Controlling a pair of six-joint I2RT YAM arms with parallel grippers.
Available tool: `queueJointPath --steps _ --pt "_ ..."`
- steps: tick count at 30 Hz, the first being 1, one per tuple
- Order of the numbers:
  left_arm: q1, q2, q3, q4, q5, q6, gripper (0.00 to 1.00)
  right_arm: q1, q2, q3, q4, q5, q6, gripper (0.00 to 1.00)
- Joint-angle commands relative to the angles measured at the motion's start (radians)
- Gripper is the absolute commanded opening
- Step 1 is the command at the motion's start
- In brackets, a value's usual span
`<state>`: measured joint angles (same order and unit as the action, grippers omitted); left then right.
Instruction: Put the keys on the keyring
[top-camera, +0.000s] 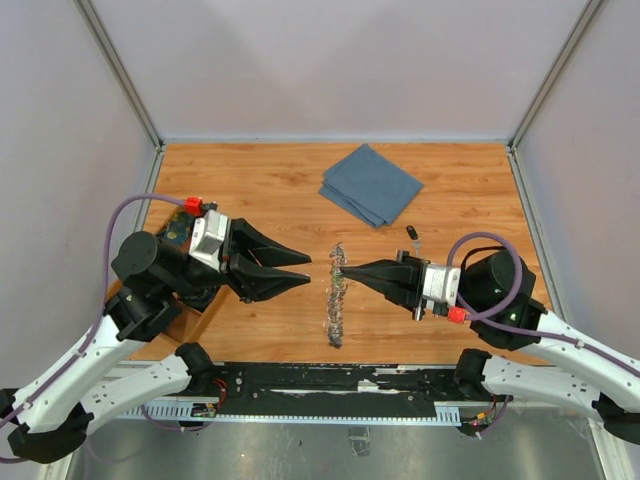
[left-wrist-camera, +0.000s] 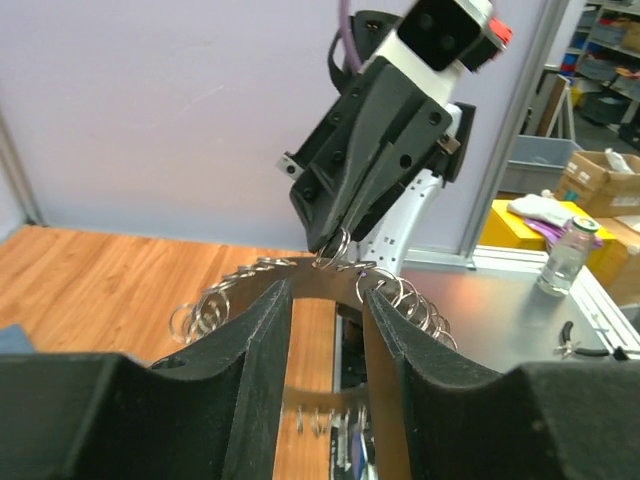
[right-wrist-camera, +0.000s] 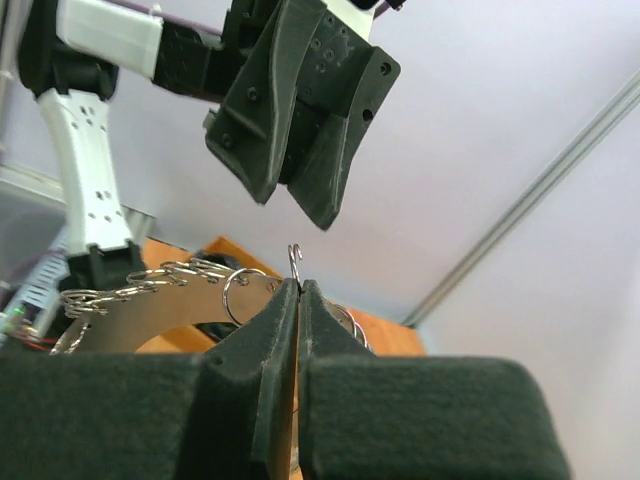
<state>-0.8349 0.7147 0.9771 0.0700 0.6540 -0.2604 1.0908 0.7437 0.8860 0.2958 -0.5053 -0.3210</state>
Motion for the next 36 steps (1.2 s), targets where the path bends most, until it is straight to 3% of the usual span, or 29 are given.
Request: queueJointPath --steps 1,7,15,22,28,36 --pt "-0.006 -0.019 0.068 -0.157 -0.083 0.077 0.40 0.010 -0.035 -0.004 -0.014 -0.018 -0.316 0.00" --pt "-0.006 -0.010 0.090 -0.199 -0.131 0.095 0.40 0.011 -0.045 0.000 -0.048 -0.041 -0.456 0.00" --pt "-0.007 0.030 0.133 -0.268 -0.213 0.165 0.32 0.030 -0.028 0.077 -0.216 0.045 -0.520 0.00" --pt "-0.041 0.057 0.193 -0.352 -0.282 0.236 0.32 0.035 0.050 0.322 -0.605 0.225 -0.369 0.00" --pt "-0.092 0.095 0.186 -0.303 -0.317 0.267 0.32 0.035 0.127 0.473 -0.830 0.286 -0.264 0.00" --pt "-0.125 0.137 0.153 -0.209 -0.301 0.269 0.33 0.035 0.200 0.573 -0.952 0.318 -0.206 0.00"
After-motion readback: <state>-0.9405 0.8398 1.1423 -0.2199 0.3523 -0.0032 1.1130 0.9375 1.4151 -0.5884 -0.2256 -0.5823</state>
